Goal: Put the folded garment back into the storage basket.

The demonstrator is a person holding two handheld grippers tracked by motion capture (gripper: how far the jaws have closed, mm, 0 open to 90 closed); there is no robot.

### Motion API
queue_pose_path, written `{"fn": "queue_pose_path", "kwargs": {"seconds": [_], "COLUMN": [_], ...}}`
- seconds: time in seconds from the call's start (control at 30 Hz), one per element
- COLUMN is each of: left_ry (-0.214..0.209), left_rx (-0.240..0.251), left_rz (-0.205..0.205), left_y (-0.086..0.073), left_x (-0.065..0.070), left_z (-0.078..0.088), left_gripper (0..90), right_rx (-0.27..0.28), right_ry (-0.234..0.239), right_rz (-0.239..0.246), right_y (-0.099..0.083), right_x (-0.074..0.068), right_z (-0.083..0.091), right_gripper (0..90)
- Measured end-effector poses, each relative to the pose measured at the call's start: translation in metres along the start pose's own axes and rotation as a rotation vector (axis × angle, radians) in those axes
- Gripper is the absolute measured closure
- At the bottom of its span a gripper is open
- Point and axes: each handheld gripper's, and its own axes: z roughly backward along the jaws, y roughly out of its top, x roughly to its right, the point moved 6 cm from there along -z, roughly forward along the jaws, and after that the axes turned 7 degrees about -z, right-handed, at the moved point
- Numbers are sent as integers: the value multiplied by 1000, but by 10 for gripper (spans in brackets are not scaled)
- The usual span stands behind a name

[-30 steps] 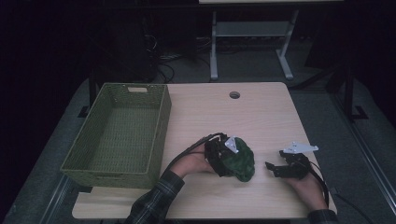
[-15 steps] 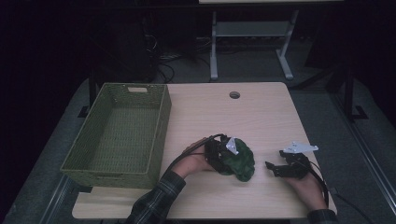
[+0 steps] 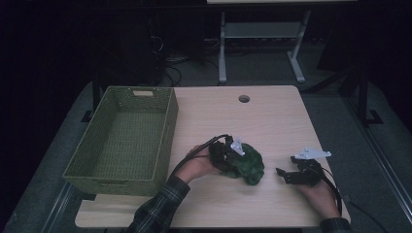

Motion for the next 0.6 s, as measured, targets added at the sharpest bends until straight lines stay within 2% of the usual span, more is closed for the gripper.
{"fn": "queue_pose_path", "kwargs": {"seconds": [0.2, 0.3, 0.43, 0.6], "left_ry": [7, 21, 36, 51], "left_rx": [24, 20, 42, 45], "left_rz": [32, 31, 48, 54], "left_y": [1, 3, 6, 6], "left_x": [-5, -7, -11, -16], "left_z": [13, 21, 35, 54], "left_gripper": [665, 664, 662, 659], "right_rx": [0, 0, 0, 0], "right_ry": [0, 0, 0, 0], "right_rz": [-1, -1, -1, 0], "right_y": [0, 0, 0, 0], "right_x": [0, 0, 0, 0], "right_z": [0, 0, 0, 0], "right_gripper": [216, 216, 216, 216]}}
